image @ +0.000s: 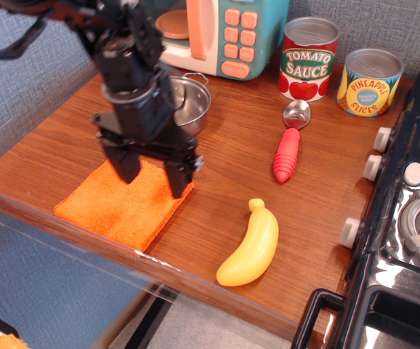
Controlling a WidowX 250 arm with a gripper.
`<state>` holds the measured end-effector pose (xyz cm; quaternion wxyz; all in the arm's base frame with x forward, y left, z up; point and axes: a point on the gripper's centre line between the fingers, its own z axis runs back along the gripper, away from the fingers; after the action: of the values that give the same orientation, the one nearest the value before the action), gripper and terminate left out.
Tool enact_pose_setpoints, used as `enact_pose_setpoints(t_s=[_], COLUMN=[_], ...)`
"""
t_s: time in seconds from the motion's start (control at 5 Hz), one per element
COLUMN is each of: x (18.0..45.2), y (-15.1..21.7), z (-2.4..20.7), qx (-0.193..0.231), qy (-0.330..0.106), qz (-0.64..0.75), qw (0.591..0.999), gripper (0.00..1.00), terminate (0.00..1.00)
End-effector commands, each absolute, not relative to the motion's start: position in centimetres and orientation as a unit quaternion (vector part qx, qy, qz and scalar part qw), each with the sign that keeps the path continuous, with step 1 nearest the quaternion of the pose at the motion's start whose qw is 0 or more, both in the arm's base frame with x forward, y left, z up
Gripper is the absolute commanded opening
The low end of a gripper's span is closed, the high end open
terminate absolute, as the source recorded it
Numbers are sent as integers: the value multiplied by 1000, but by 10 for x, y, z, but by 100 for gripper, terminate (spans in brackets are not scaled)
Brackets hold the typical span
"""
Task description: Move the orange towel to the front left corner of the table
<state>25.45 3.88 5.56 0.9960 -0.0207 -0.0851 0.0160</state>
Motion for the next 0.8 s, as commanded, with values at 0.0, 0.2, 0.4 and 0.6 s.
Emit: enact_pose_setpoints(t_s=[0.0,0.2,0.4,0.6], x=[246,247,251,252], y=[78,88,84,76], z=[37,19,2,-7], qx=[7,-2,-5,-6], qy=[-86,-77,-70,-62], qz=[7,-4,-21,-32], qw=[996,997,997,998], gripper=[100,100,100,100], terminate=[0,0,0,0])
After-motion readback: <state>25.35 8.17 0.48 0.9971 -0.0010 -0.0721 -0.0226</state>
